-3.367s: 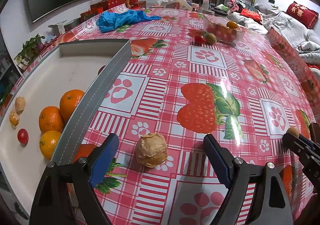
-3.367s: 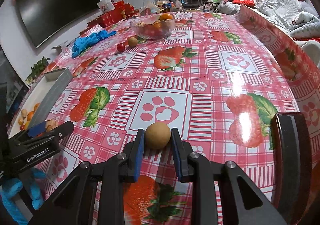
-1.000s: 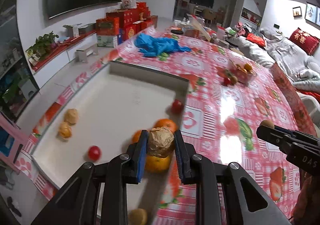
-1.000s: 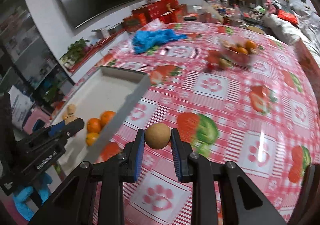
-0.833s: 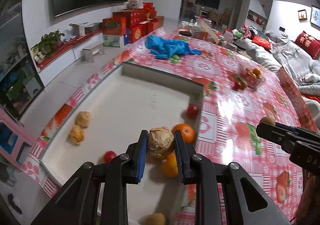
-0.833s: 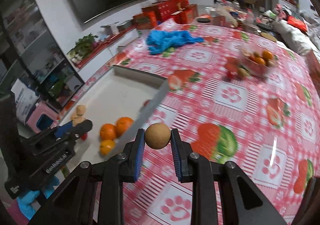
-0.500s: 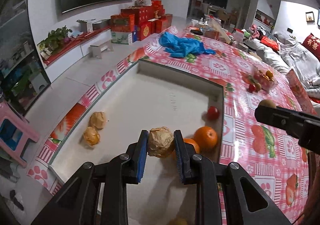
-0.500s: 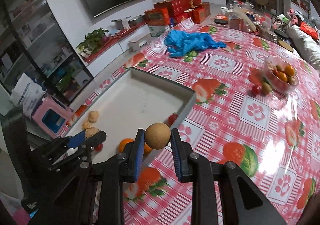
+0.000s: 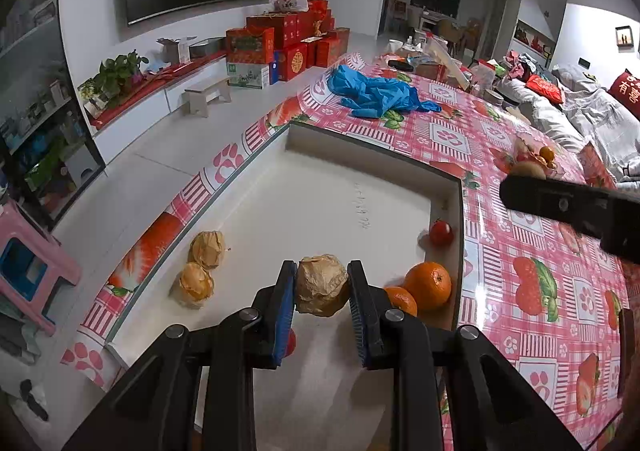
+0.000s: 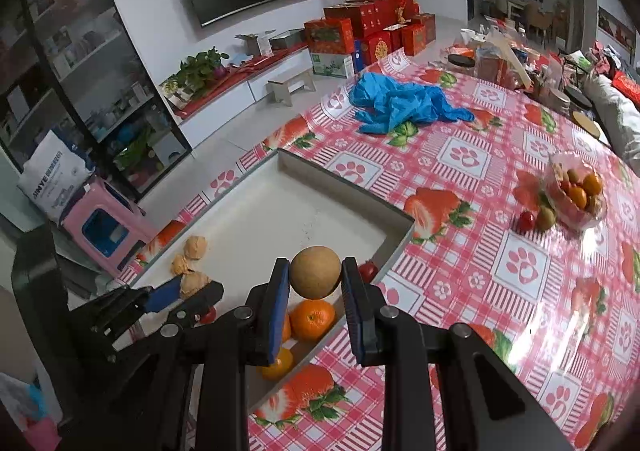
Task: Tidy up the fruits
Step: 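Carry the bulb in the left tool and kiwi in the right tool over the tray, then open the left tool over the tray while the right tool releases the kiwi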
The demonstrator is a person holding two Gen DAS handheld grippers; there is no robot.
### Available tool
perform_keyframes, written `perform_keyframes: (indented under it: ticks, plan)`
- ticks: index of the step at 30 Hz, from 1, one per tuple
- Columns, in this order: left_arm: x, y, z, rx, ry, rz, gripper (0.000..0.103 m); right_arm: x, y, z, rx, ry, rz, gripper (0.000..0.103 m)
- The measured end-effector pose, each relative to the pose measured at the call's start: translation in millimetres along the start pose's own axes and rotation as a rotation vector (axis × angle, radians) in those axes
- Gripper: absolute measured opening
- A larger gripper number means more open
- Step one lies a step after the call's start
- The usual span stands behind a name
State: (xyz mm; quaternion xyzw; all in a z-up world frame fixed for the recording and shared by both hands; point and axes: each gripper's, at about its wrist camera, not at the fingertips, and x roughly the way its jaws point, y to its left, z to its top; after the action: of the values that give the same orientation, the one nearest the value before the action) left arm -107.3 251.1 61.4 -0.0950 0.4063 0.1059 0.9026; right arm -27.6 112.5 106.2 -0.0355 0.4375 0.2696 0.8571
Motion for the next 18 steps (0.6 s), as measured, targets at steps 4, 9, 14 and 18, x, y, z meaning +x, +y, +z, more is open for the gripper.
perform_keyframes:
  ticks: [4,9,14,18]
  plan:
    - [4,1,2,0.001,0.011,0.012,0.027,13,3,4,-0.008,0.038,0.014,0.029]
    - [21,6,1,-0.016,0.077,0.023,0.027,52,7,-7,-0.019,0.146,0.013,0.029]
    - [29,8,-3,-0.021,0.114,0.033,0.027,77,11,-17,-0.04,0.227,0.024,0.033]
    - [31,8,-5,-0.018,0.127,0.049,0.07,75,12,-17,-0.057,0.217,0.014,0.076]
